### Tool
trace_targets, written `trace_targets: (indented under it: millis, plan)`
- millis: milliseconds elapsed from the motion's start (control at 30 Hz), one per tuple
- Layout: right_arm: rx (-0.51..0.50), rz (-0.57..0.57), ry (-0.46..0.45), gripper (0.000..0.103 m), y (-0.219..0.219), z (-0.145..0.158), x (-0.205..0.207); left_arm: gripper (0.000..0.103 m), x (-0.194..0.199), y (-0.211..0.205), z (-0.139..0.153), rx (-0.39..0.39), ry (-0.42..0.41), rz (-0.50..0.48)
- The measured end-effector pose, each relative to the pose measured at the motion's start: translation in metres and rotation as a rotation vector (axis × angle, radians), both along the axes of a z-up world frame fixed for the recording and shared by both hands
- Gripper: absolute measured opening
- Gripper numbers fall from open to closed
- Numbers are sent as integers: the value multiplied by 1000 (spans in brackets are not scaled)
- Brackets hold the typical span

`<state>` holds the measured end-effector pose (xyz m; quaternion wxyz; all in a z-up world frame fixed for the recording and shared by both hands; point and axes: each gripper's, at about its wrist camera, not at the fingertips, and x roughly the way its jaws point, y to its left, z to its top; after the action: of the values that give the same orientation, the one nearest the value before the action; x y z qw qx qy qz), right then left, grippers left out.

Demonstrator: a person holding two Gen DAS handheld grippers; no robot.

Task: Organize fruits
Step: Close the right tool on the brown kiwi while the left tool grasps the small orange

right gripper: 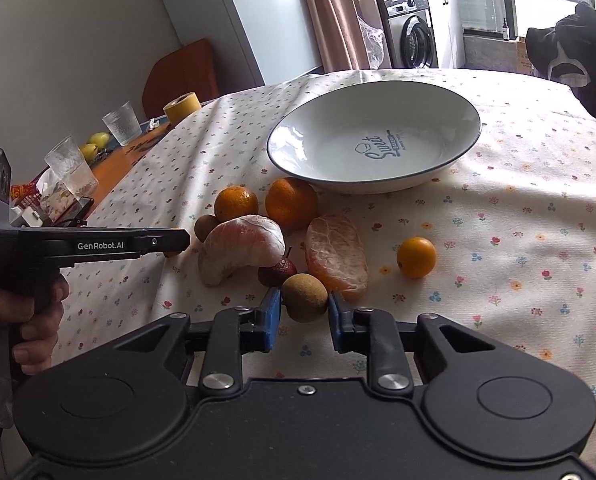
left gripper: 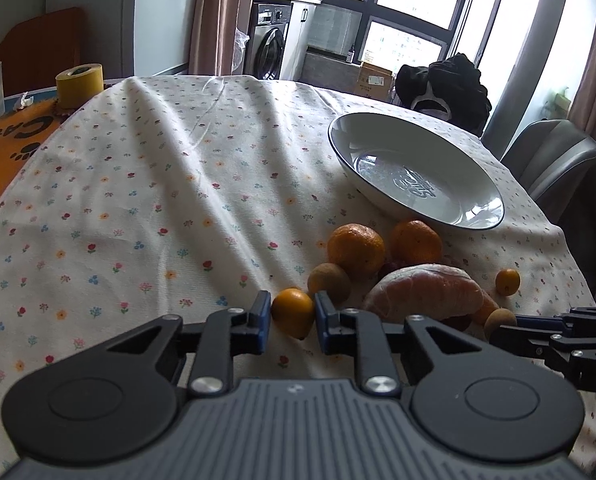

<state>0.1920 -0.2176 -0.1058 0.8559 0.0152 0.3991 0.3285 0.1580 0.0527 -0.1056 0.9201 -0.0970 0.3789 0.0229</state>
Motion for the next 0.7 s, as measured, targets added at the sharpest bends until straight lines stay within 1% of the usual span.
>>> trace_targets:
  millis: [167, 367, 700]
  plan:
    - [5, -13, -11, 24, -3, 5, -1, 22, -2, 0, 6, -2, -10, 5]
    - [14, -30, -26, 24, -8, 11, 1, 22, -4, -8, 19, 2, -37, -14]
    - [29, -58, -63, 24, -16, 27, 5, 22, 5, -33, 36, 8, -63, -85]
